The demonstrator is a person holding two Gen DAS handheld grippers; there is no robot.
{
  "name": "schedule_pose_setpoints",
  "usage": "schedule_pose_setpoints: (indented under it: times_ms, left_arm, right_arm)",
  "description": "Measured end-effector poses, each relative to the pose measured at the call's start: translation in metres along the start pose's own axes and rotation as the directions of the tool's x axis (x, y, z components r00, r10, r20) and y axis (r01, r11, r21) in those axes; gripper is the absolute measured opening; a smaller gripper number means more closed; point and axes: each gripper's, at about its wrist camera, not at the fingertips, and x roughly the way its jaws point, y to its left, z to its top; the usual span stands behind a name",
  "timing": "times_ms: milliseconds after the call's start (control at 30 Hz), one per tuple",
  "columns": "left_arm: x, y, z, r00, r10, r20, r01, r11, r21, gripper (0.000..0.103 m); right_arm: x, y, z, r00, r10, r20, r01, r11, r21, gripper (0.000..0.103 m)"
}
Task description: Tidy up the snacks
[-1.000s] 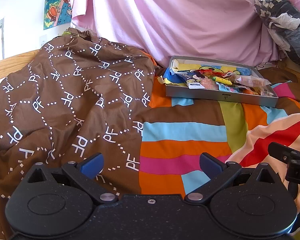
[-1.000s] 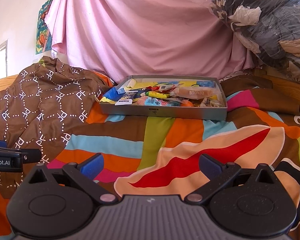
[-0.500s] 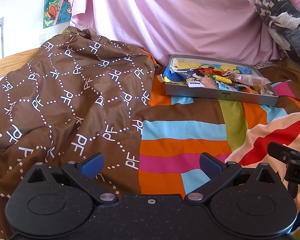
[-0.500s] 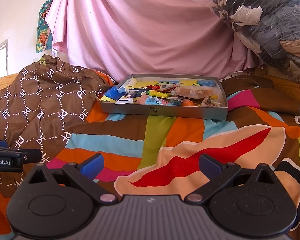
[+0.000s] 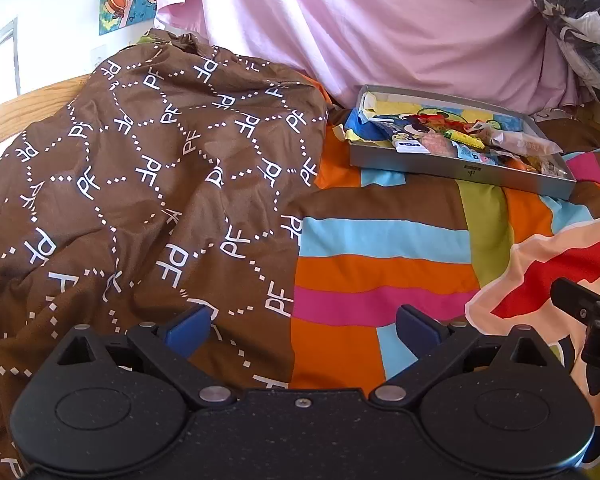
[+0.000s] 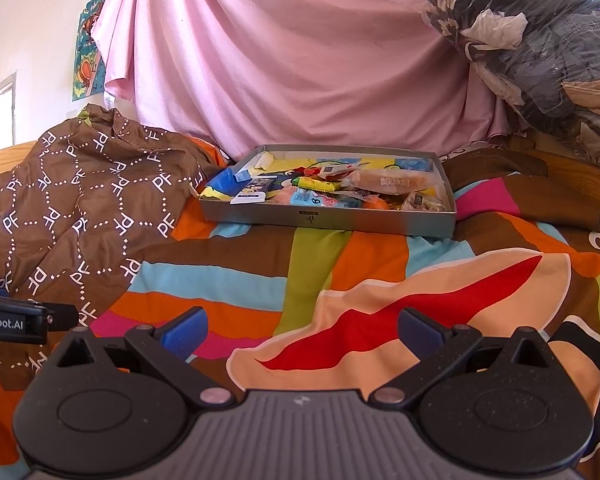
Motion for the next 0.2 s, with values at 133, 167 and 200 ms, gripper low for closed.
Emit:
schedule_pose_setpoints:
  times_ms: [133, 167, 200]
  left_arm:
    - [-0.0011, -0.0006, 0.0003, 1.000, 0.006, 0.007, -0.006, 1.000, 0.005, 0.099]
    - [-0.0012, -0.0007, 0.0002, 1.000, 0.007, 0.007, -0.007, 1.000, 0.005, 0.099]
    - [-0.0007, -0.0008, 0.0004, 1.000, 0.006, 0.005, -0.006, 1.000, 0.005, 0.099]
  right_arm:
    - [0.0004, -0.0006, 0.0000, 1.000, 0.000, -0.001, 0.000, 1.000, -0.002, 0.103]
    - [-0.0003, -0.0012, -0.0007, 1.000, 0.000, -0.002, 0.000, 1.000, -0.002, 0.103]
    - [-0.0002, -0.0011, -0.0007, 1.000, 0.000, -0.002, 0.000, 1.000, -0.001, 0.103]
